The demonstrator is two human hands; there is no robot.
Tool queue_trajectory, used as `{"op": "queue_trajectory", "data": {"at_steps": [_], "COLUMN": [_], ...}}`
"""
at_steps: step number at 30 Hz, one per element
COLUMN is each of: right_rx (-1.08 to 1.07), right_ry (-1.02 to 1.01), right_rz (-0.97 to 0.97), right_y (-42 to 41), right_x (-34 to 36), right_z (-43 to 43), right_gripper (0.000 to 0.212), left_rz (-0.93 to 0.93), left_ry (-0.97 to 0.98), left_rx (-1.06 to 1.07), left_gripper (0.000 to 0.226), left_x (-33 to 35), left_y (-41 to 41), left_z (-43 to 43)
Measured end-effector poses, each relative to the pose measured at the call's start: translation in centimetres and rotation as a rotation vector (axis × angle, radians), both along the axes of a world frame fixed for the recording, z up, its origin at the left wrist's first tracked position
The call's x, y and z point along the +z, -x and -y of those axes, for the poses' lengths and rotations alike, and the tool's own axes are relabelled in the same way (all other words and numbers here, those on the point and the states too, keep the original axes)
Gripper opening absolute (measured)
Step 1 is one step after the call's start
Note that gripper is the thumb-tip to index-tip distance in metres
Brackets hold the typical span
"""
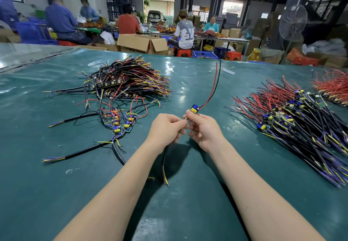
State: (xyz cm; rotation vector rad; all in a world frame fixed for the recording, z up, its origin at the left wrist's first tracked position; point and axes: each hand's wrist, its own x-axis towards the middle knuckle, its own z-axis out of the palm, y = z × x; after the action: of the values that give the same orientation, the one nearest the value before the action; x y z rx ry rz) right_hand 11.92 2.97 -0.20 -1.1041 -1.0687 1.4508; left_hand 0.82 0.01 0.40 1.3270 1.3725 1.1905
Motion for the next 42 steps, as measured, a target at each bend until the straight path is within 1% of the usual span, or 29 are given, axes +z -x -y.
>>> {"op": "queue_trajectory", "data": {"at_steps": [2,5,9,12,14,16,18,20,24,25,26,27,28,31,32,35,37,40,42], "right_rx": [-0.007,0.003,0.004,0.038,0.069,0.094,0.107,0.099,0.074,0.070,0.068,0.066,0.063,0.036,0.024,-0.001,0.022,0.051,0.026], "right_ry": [0.036,0.082,0.081,0.092,0.081,0.060,0.037,0.018,-0.041,-0.055,-0.069,-0.086,-0.107,-0.141,-0.139,-0.147,-0.169,-0.159,-0.142], "right_rz": [0.012,0.009,0.030,-0.104,-0.160,-0.137,-0.054,0.013,0.094,0.099,0.093,0.082,0.067,0.008,-0.007,0.017,0.053,-0.002,-0.064], "right_y": [-0.2,-0.4,-0.7,-0.9,-0.9,-0.9,-0.9,-0.8,-0.1,0.1,0.3,0.3,0.3,0.2,0.1,-0.3,-0.5,-0.4,-0.4], "right_x": [0.0,0.1,0.1,0.1,0.2,0.2,0.1,-0.1,-0.3,-0.2,-0.1,0.1,0.2,0.5,0.4,0.1,-0.1,-0.1,-0.2], "right_z": [-0.1,-0.3,-0.5,-0.6,-0.6,-0.5,-0.5,-0.5,-0.3,-0.3,-0.2,-0.2,-0.2,-0.2,-0.2,-0.3,-0.4,-0.6,-0.7], "right_gripper": [0.022,0.021,0.020,0.023,0.024,0.025,0.027,0.031,0.034,0.034,0.034,0.034,0.034,0.033,0.033,0.036,0.034,0.033,0.033], "left_rz": [-0.080,-0.111,-0.058,-0.021,0.010,0.030,0.017,-0.081,-0.482,-0.548,-0.571,-0.552,-0.476,-0.057,0.009,-0.041,-0.041,0.048,0.162], "left_ry": [-0.053,-0.054,-0.025,0.002,0.014,0.019,0.001,-0.037,-0.149,-0.166,-0.175,-0.171,-0.160,-0.081,-0.069,-0.108,-0.123,-0.127,-0.055], "left_rx": [0.041,0.057,0.075,0.073,0.072,0.067,0.059,0.072,0.185,0.216,0.238,0.245,0.233,0.113,0.083,0.022,-0.040,-0.071,-0.088], "left_gripper": [0.028,0.029,0.025,0.021,0.022,0.023,0.025,0.028,0.030,0.033,0.035,0.037,0.039,0.030,0.027,0.029,0.029,0.025,0.026], "left_x": [-0.1,-0.1,0.0,0.0,0.0,-0.1,-0.2,-0.3,-0.5,-0.5,-0.5,-0.5,-0.5,-0.4,-0.5,-0.6,-0.6,-0.4,-0.4], "left_y": [-0.1,-0.1,-0.2,-0.3,-0.2,-0.2,-0.2,-0.2,0.1,0.1,0.1,0.0,0.0,-0.2,-0.2,-0.1,0.1,0.3,-0.2], "left_z": [0.0,0.0,-0.1,0.1,0.1,0.1,0.1,0.0,0.0,0.1,0.0,0.1,0.0,-0.1,-0.1,-0.2,-0.2,-0.2,-0.1]}}
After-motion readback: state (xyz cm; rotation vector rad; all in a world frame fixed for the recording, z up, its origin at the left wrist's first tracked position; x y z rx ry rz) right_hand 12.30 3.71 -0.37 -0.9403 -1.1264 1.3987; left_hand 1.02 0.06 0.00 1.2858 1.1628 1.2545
